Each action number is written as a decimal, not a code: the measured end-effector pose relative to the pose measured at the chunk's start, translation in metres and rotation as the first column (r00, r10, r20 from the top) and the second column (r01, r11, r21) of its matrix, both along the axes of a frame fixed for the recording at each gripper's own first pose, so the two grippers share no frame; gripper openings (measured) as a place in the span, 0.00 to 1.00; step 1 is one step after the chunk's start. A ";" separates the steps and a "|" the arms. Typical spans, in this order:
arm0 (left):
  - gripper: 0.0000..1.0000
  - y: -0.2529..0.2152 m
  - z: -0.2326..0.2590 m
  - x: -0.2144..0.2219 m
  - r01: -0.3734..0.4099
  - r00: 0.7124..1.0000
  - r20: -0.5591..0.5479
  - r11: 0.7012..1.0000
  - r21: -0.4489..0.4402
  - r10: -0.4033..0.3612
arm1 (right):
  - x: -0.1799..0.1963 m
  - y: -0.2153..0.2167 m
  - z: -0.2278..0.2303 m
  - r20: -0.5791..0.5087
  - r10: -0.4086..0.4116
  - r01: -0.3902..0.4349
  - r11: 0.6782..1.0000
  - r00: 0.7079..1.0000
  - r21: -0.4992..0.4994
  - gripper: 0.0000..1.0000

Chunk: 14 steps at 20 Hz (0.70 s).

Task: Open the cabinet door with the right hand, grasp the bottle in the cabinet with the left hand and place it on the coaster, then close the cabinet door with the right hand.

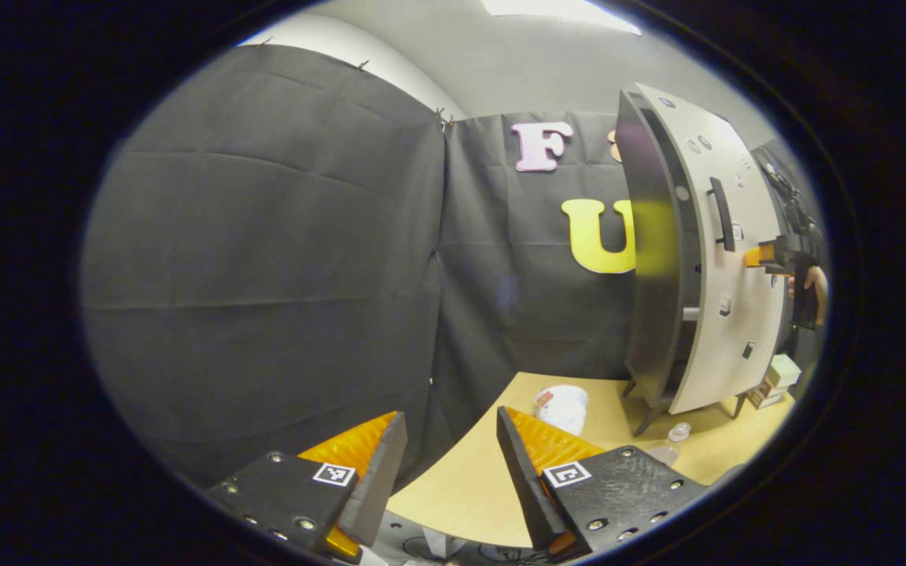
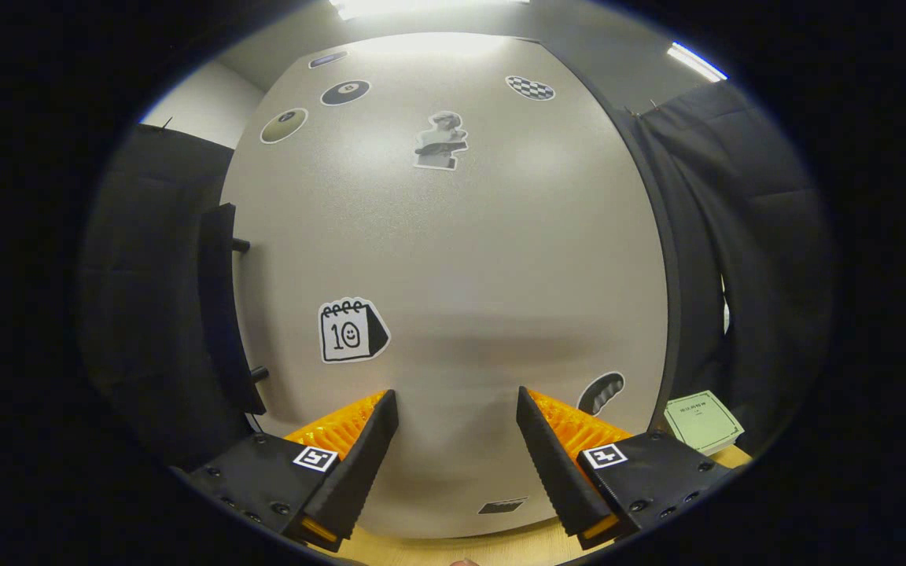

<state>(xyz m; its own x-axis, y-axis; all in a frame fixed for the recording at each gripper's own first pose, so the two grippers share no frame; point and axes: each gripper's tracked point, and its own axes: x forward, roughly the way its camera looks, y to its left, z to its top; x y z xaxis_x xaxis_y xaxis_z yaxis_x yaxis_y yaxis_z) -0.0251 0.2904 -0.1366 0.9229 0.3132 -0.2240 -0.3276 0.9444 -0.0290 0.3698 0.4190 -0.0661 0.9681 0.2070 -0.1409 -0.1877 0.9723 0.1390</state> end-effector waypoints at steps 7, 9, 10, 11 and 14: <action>0.72 -0.011 0.017 -0.002 -0.014 1.000 0.006 1.000 0.017 0.014 | -0.010 0.000 0.008 0.021 0.028 -0.028 1.000 0.999 0.000 0.98; 0.69 -0.023 0.027 0.008 0.003 1.000 0.011 1.000 0.019 -0.003 | -0.026 -0.008 0.017 0.032 0.059 -0.059 0.998 0.998 -0.003 0.97; 0.69 -0.031 0.031 0.014 0.014 1.000 0.010 1.000 0.022 -0.014 | -0.037 -0.014 0.021 0.034 0.079 -0.079 0.997 0.996 -0.011 0.97; 0.69 -0.039 0.036 0.020 0.027 1.000 0.011 0.999 0.026 -0.027 | -0.050 -0.023 0.025 0.039 0.099 -0.098 0.995 0.994 -0.027 0.97; 0.69 -0.074 0.055 0.043 0.089 0.995 0.031 0.995 0.035 -0.090 | -0.082 -0.060 0.039 0.066 0.117 -0.110 0.989 0.991 -0.101 0.97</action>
<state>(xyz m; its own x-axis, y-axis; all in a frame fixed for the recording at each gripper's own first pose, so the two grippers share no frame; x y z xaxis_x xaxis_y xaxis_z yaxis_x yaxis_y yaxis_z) 0.0177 0.2167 -0.0820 0.9541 0.2359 -0.1844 -0.2410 0.9705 -0.0056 0.2882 0.3588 -0.0268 0.9475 0.3047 -0.0968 -0.3035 0.9524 0.0270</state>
